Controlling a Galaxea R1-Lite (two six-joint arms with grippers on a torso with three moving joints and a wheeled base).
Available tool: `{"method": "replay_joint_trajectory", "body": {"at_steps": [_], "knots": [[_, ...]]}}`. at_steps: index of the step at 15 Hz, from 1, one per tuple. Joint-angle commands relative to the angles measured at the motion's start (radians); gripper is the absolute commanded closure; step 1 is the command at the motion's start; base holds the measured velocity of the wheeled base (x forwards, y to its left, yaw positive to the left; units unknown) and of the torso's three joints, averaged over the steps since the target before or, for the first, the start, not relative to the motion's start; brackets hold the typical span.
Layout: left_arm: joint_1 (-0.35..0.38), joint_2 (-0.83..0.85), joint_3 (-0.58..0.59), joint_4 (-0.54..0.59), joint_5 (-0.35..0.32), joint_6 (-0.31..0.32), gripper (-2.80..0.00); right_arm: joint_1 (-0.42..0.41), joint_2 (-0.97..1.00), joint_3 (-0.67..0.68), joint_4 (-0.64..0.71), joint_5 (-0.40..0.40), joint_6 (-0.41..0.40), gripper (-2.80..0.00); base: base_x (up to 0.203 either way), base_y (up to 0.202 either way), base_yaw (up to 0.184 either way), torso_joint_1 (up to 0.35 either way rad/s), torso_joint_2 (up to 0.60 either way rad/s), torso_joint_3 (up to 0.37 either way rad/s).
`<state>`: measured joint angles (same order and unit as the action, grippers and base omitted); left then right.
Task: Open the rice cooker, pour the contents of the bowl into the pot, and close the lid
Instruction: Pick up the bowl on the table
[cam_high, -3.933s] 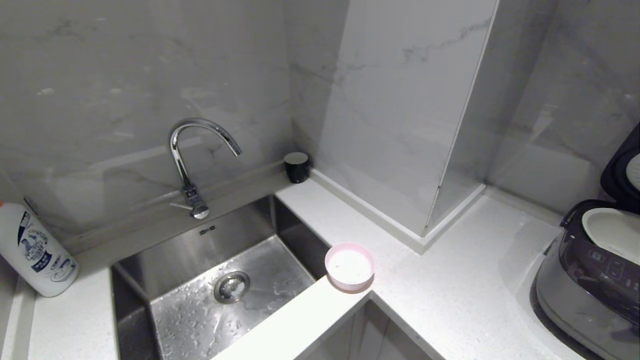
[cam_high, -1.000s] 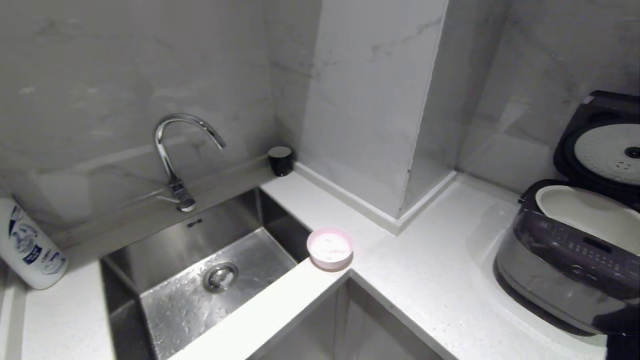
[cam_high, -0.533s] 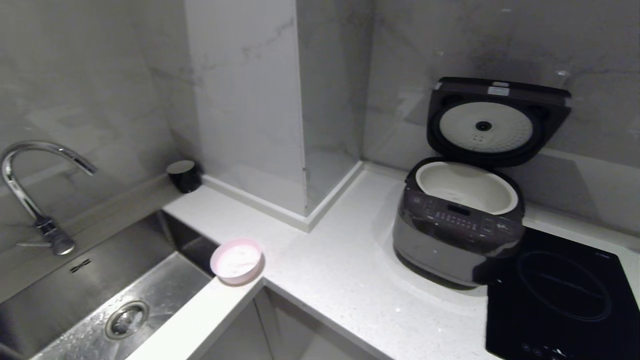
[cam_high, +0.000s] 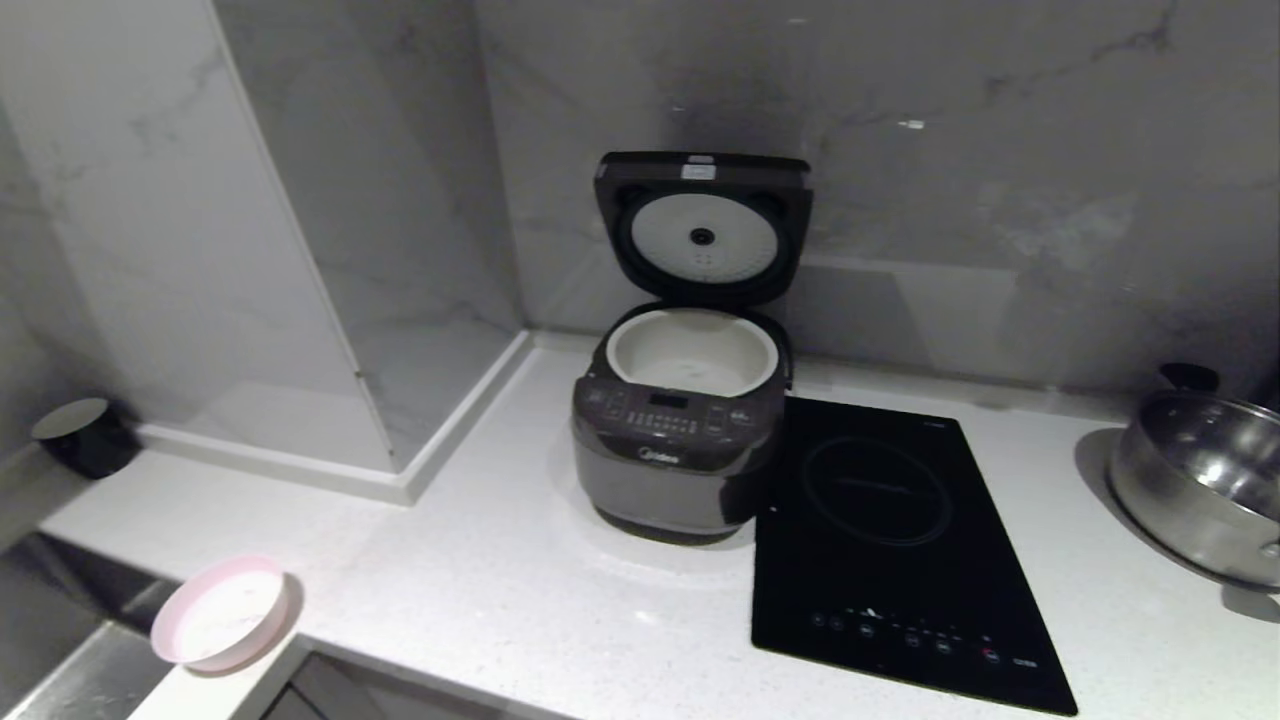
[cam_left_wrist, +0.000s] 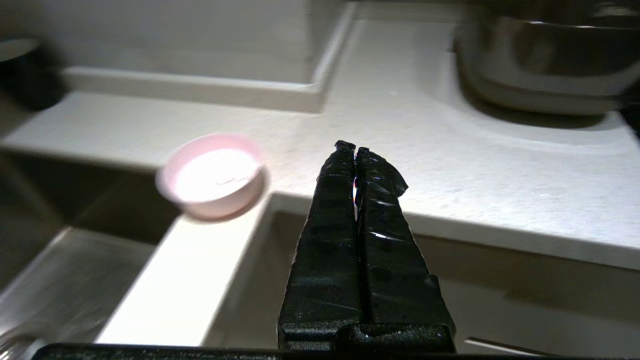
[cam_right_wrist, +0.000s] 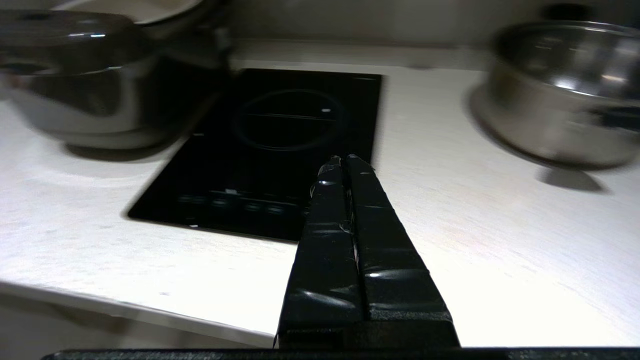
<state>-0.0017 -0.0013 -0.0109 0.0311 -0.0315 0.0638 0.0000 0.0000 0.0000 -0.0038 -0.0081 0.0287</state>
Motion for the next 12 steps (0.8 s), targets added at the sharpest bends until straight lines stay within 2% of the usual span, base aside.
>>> {"method": "replay_joint_trajectory", "body": {"at_steps": [1,6,12], "knots": [[0.0,0.0,-0.001,0.0,-0.001,0.001,0.0,0.0,0.0,0.0,-0.001,0.0,0.0,0.0,0.004,0.009,-0.176,0.004,0.0,0.007],[0.0,0.0,0.0,0.0,-0.001,0.001,0.0,0.0,0.0,0.0,-0.001,0.0,0.0,0.0,0.003,0.005,-0.15,0.004,0.0,0.003],[0.0,0.0,0.0,0.0,0.004,-0.003,0.0,0.0,0.0,0.0,-0.001,0.0,0.0,0.0,0.0,0.0,0.0,0.0,0.0,0.0]]}}
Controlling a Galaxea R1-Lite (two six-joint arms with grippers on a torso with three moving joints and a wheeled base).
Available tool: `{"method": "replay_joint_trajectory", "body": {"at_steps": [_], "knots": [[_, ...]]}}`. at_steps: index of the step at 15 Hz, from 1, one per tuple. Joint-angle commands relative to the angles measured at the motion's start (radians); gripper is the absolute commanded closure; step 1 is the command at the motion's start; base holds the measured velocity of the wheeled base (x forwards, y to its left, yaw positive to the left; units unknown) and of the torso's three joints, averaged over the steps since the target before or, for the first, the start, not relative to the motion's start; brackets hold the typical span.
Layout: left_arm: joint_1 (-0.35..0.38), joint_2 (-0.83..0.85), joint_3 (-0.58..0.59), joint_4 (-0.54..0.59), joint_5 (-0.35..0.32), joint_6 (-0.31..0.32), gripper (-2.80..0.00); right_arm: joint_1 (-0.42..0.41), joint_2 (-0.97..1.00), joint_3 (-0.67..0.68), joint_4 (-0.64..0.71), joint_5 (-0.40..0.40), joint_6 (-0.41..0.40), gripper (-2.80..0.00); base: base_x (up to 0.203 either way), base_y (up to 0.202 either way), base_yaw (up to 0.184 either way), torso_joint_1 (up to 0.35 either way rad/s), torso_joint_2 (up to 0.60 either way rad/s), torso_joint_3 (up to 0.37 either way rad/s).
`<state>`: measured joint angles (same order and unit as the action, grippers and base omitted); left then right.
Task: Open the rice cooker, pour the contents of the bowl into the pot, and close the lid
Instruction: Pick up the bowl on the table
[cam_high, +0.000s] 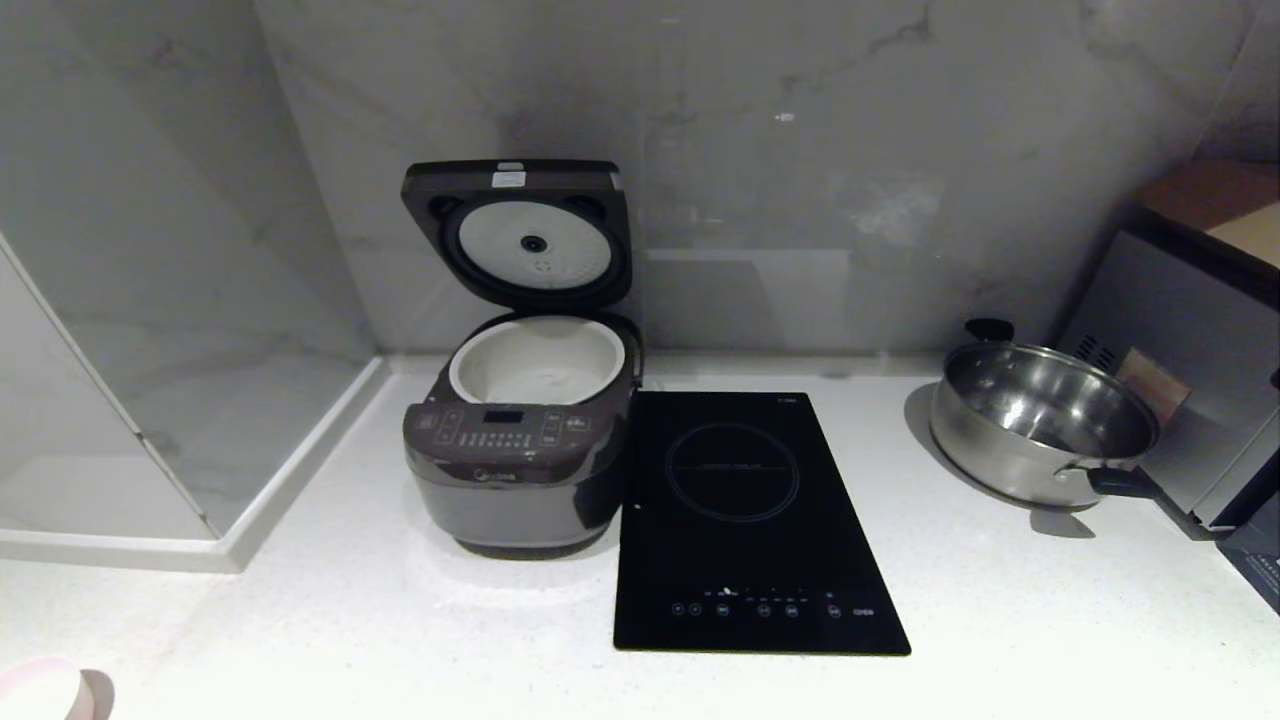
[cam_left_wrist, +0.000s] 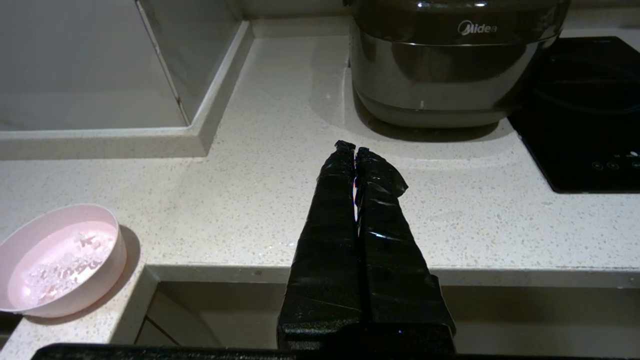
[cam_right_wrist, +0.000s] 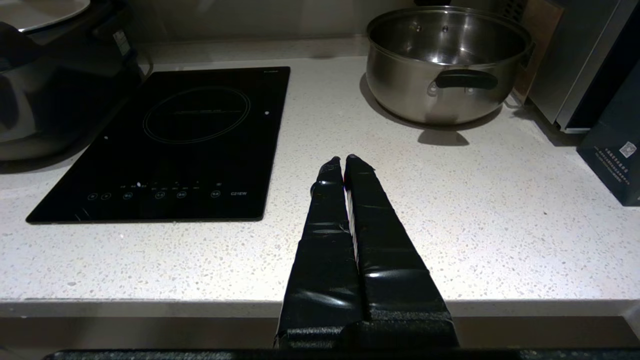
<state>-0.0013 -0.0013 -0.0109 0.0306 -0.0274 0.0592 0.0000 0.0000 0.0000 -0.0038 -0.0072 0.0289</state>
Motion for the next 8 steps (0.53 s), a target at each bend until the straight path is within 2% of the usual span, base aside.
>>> {"method": "replay_joint_trajectory", "body": {"at_steps": [1,3,8], "knots": [[0.0,0.0,-0.001,0.002,0.001,-0.007,0.0,0.0,0.0,0.0,-0.001,0.0,0.0,0.0,0.0,0.0,0.0,0.0,0.0,0.0],[0.0,0.0,-0.001,0.002,-0.003,-0.007,0.0,0.0,0.0,0.0,-0.001,0.0,0.0,0.0,0.038,0.0,0.0,-0.002,0.0,0.001],[0.0,0.0,-0.001,0.002,-0.003,-0.007,0.0,0.0,0.0,0.0,-0.001,0.0,0.0,0.0,0.191,0.0,0.003,0.004,0.0,0.002]]}}
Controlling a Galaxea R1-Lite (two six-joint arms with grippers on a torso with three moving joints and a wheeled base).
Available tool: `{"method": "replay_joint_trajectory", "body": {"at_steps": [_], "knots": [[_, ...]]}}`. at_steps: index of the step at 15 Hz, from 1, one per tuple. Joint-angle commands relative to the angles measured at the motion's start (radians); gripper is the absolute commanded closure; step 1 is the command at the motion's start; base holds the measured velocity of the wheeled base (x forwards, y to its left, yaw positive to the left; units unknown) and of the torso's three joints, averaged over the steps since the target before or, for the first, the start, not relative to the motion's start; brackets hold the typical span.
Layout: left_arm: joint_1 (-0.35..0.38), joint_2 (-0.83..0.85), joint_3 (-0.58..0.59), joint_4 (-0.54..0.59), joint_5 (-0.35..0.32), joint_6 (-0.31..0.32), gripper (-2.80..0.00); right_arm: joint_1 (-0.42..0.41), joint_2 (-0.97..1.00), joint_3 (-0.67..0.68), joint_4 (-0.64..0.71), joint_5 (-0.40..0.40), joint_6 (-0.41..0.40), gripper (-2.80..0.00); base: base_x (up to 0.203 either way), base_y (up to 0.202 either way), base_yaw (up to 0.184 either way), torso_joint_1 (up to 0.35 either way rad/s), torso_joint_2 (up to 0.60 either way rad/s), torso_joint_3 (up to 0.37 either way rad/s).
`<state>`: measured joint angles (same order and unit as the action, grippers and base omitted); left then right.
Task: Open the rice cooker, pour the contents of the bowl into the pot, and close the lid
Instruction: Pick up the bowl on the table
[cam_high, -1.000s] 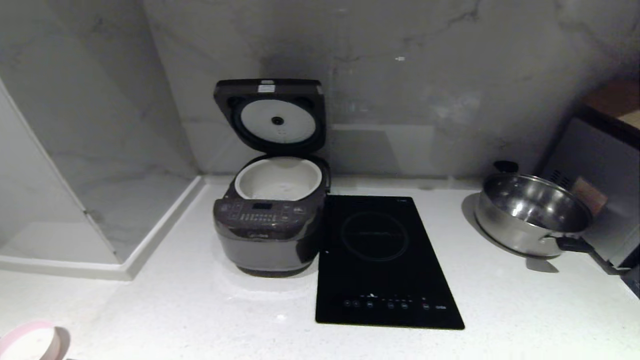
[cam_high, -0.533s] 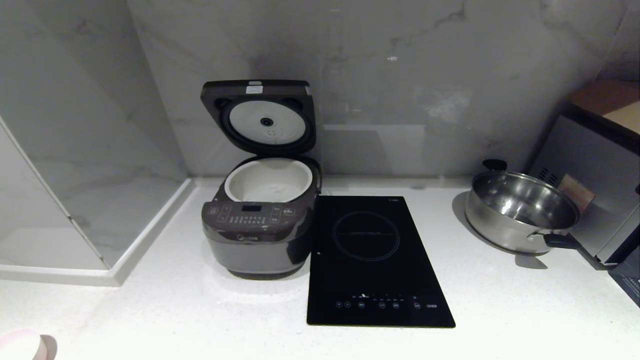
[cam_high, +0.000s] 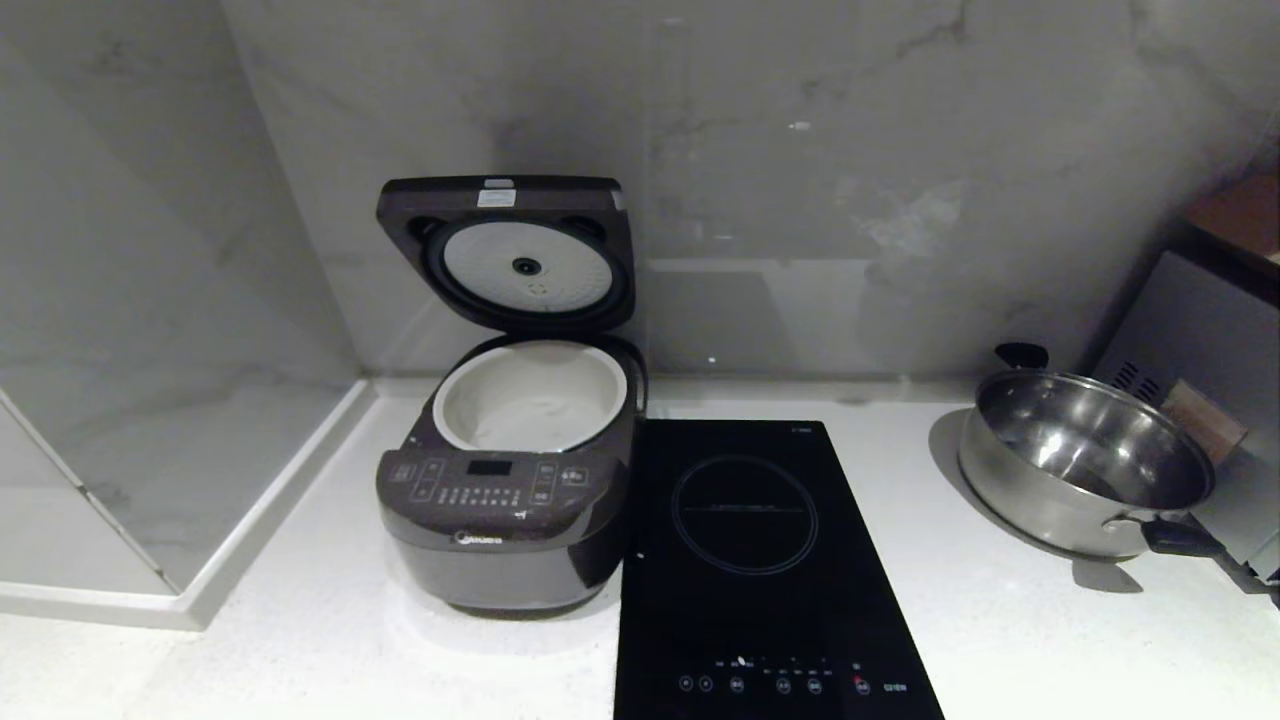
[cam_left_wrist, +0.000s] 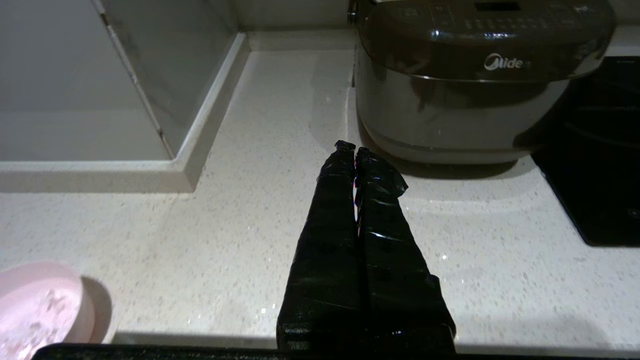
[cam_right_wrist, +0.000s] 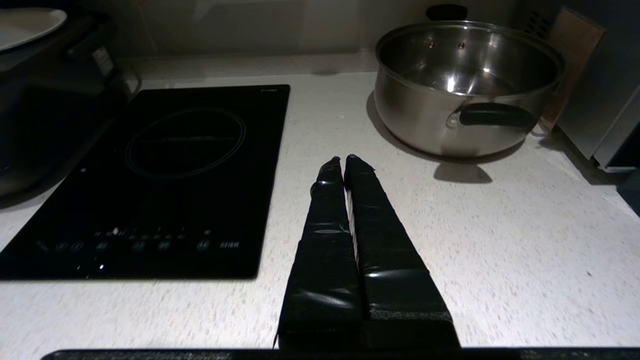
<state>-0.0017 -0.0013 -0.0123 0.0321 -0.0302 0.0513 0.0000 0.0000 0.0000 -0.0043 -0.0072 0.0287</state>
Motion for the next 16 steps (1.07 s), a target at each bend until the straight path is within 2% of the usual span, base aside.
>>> {"method": "replay_joint_trajectory", "body": {"at_steps": [1,4,6,13,14,16], "knots": [[0.0,0.0,0.0,0.0,0.0,-0.001,0.0,0.0,0.0,0.0,0.0,0.0,0.0,0.0,0.195,-0.001,0.002,0.002,0.0,-0.002],[0.0,0.0,0.0,0.0,0.006,-0.016,0.0,0.0,0.0,0.0,0.0,0.0,0.0,0.0,0.168,-0.05,0.006,0.007,0.0,0.0],[0.0,0.0,-0.001,0.003,0.034,-0.036,0.0,0.0,0.0,0.0,0.0,0.0,0.0,0.0,0.0,0.0,0.0,0.0,0.0,0.0],[0.003,-0.001,-0.005,0.007,0.041,-0.049,0.0,0.0,0.0,0.0,0.0,0.0,0.0,0.0,0.0,0.0,0.0,0.0,0.0,0.0],[0.002,-0.001,-0.021,-0.008,0.046,-0.051,0.0,0.0,0.0,0.0,0.0,0.0,0.0,0.0,0.0,0.0,0.0,0.0,0.0,0.0],[0.002,0.039,-0.171,-0.007,0.057,-0.067,0.0,0.0,0.0,0.0,0.0,0.0,0.0,0.0,0.0,0.0,0.0,0.0,0.0,0.0]]}}
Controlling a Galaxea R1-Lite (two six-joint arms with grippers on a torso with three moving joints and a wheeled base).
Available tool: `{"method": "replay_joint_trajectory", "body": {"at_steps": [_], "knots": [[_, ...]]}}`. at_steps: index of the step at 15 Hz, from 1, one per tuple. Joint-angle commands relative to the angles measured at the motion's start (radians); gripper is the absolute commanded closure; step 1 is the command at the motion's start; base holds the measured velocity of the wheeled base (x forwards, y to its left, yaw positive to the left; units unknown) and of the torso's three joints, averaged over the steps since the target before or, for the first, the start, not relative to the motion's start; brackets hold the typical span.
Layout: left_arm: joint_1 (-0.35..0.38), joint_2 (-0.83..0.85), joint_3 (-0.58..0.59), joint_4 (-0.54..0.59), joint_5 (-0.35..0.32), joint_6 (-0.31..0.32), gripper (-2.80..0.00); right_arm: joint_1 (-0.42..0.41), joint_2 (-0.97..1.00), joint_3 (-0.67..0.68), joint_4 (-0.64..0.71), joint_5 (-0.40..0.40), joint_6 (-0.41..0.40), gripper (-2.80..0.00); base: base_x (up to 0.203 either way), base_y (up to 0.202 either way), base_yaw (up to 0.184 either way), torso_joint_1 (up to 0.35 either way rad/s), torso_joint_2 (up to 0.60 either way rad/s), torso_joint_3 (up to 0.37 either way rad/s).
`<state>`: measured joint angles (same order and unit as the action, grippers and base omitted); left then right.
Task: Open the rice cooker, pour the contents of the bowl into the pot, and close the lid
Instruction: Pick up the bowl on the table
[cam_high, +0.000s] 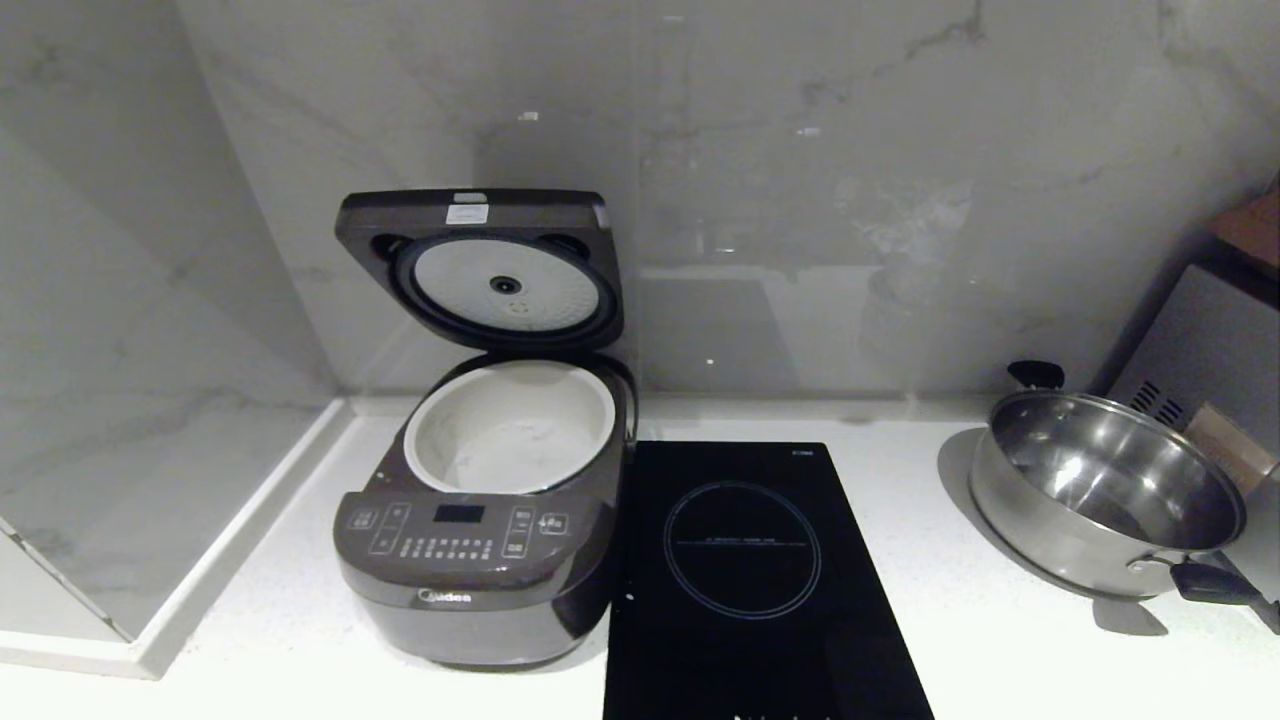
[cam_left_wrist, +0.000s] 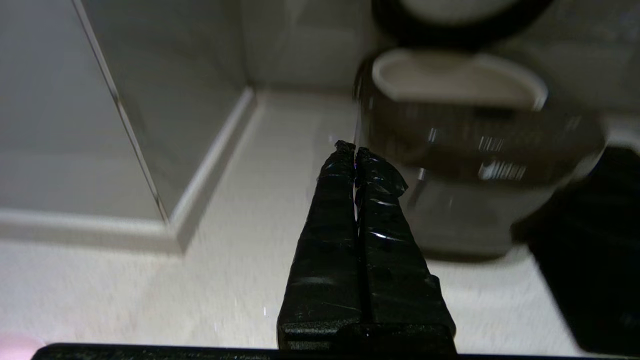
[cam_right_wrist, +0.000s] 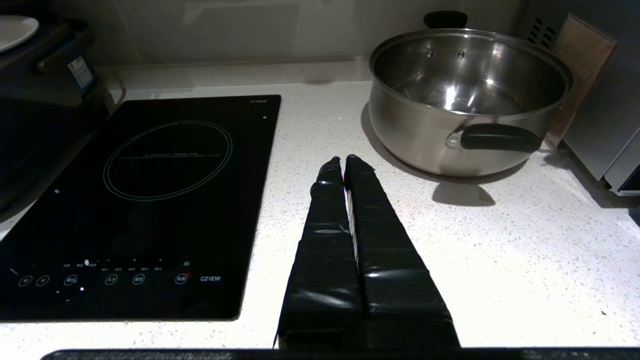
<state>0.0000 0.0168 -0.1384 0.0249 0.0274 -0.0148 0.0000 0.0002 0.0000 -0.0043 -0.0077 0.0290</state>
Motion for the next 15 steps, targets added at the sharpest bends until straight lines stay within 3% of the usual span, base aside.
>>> {"method": "replay_joint_trajectory", "body": {"at_steps": [1,3,5,7,9,12,14,15], "knots": [[-0.001,0.083,-0.116,0.006,0.006,-0.001,0.0,0.0,0.0,0.0,0.0,0.0,0.0,0.0,0.0,0.0,0.0,0.0,0.0,0.0],[-0.004,0.268,-0.29,0.092,0.082,-0.002,0.0,0.0,0.0,0.0,0.0,0.0,0.0,0.0,0.0,0.0,0.0,0.0,0.0,0.0],[-0.007,0.455,-0.435,0.319,0.211,-0.013,0.0,0.0,0.0,0.0,0.0,0.0,0.0,0.0,0.0,0.0,0.0,0.0,0.0,0.0],[0.002,0.628,-0.519,0.561,0.284,-0.049,0.0,0.0,0.0,0.0,0.0,0.0,0.0,0.0,0.0,0.0,0.0,0.0,0.0,0.0],[0.046,0.768,-0.558,0.67,0.323,-0.104,0.0,0.0,0.0,0.0,0.0,0.0,0.0,0.0,0.0,0.0,0.0,0.0,0.0,0.0],[0.226,0.933,-0.598,0.693,0.309,-0.11,0.0,0.0,0.0,0.0,0.0,0.0,0.0,0.0,0.0,0.0,0.0,0.0,0.0,0.0],[0.394,0.977,-0.617,0.672,0.211,-0.021,0.0,0.0,0.0,0.0,0.0,0.0,0.0,0.0,0.0,0.0,0.0,0.0,0.0,0.0],[0.503,0.986,-0.62,0.651,0.138,0.059,0.0,0.0,0.0,0.0,0.0,0.0,0.0,0.0,0.0,0.0,0.0,0.0,0.0,0.0]]}}
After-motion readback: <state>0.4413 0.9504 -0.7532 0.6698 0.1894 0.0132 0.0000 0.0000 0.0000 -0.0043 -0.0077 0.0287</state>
